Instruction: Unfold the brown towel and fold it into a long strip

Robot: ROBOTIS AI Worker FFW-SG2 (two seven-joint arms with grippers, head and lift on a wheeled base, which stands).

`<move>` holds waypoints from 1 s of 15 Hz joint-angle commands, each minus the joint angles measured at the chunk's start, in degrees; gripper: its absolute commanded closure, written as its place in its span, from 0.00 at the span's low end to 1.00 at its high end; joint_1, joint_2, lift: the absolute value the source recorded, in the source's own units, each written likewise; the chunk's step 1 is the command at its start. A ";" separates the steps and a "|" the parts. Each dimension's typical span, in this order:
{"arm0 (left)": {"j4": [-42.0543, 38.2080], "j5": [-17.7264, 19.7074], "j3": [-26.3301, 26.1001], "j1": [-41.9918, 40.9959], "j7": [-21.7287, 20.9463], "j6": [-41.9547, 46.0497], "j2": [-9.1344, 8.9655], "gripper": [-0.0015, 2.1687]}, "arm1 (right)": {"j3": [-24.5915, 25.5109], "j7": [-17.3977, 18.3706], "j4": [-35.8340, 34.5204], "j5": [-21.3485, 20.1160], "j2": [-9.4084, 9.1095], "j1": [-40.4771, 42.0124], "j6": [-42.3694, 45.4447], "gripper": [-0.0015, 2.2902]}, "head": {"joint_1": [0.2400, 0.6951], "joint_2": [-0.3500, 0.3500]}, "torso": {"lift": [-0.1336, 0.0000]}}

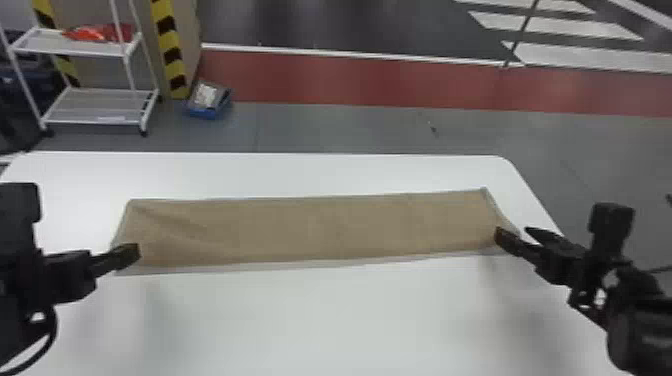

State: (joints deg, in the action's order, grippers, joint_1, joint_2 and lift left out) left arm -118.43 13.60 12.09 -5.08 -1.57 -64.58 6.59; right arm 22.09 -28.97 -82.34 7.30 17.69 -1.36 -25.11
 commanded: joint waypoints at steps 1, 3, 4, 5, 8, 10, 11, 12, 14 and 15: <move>-0.22 0.99 -0.40 0.07 -0.27 -0.77 -0.09 0.16 | 0.24 -0.21 -1.07 -0.44 0.15 0.40 -2.45 0.18 | 1.00 0.27 | 0.08; -0.04 0.37 -1.37 0.60 -0.01 -0.77 0.00 0.16 | 0.85 -0.47 -2.65 -0.27 0.15 1.28 -3.86 0.18 | 1.00 0.26 | 0.08; 0.05 0.02 -1.46 0.60 -0.01 -0.95 0.00 0.17 | 1.20 -1.09 -3.09 -0.09 0.15 1.45 -4.56 0.23 | 1.00 0.25 | 0.08; 0.22 -0.68 -1.72 0.69 -0.01 -0.95 0.00 0.27 | 1.56 -1.26 -3.53 0.35 0.15 1.72 -4.74 0.26 | 1.00 0.24 | 0.08; -0.31 -0.86 -1.19 0.42 -0.71 -2.70 0.09 0.88 | 2.61 -4.25 -4.15 0.61 0.41 2.07 -5.44 0.51 | 1.00 0.24 | 0.08; -1.89 -0.77 -0.23 0.25 -2.21 -7.45 0.09 0.89 | 2.61 -5.31 -4.76 0.61 0.41 2.07 -6.32 0.73 | 1.00 0.24 | 0.08; -2.59 -0.59 -0.14 -0.28 -3.17 -7.80 0.09 0.92 | 2.70 -5.57 -5.20 0.70 0.41 2.24 -6.32 0.74 | 1.00 0.24 | 0.08; -3.47 0.02 0.48 -0.90 -3.53 -8.51 0.00 0.92 | 2.79 -5.66 -5.55 0.79 0.41 2.42 -6.32 0.74 | 1.00 0.24 | 0.08; -5.14 0.29 0.83 -1.51 -3.61 -10.79 0.00 0.92 | 3.31 -5.92 -6.43 1.66 0.41 3.21 -6.32 0.74 | 1.00 0.24 | 0.08; -5.67 0.73 1.09 -1.86 -3.97 -10.79 0.00 0.92 | 4.02 -6.36 -7.05 2.54 0.41 3.56 -6.32 0.74 | 1.00 0.23 | 0.08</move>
State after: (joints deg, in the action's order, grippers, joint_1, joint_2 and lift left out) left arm -123.14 13.88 12.80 -6.47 -5.31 -74.65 6.59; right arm 25.39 -35.10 -88.65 8.85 18.11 1.67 -31.43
